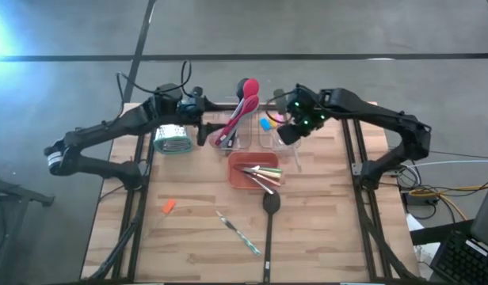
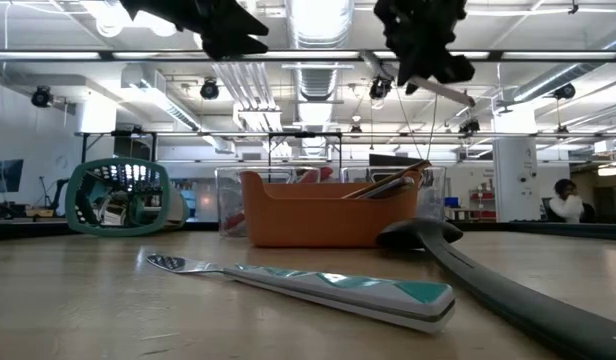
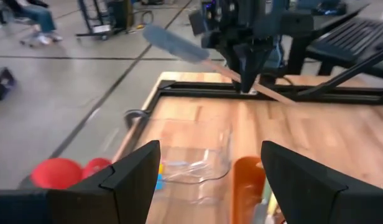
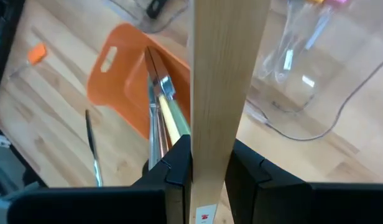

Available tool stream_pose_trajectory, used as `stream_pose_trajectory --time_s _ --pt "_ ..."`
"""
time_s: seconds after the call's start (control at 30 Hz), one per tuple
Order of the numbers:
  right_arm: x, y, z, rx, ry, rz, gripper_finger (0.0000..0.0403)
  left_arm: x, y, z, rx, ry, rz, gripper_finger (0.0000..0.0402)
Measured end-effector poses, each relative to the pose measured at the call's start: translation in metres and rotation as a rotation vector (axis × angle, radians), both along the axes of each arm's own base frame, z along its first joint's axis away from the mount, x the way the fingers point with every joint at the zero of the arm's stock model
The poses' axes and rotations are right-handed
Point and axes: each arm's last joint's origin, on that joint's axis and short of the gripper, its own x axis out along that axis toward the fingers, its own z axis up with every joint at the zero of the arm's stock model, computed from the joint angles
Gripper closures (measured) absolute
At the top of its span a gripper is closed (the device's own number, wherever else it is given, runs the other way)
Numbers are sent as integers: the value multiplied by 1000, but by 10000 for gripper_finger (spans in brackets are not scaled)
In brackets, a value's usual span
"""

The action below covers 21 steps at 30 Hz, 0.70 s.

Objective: Pick & Place Kitchen Items
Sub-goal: Put the gray spatula into the right transparent bin

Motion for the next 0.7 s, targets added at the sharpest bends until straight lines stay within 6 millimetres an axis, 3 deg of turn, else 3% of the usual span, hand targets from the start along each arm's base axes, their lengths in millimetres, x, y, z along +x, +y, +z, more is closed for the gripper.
stream_pose_trajectory --time_s 0.37,0.7 --pt "22 -39 -53 227 309 83 350 -27 -10 9 66 50 98 117" --pt "54 -72 -68 288 423 112 350 -35 -14 11 71 56 100 117"
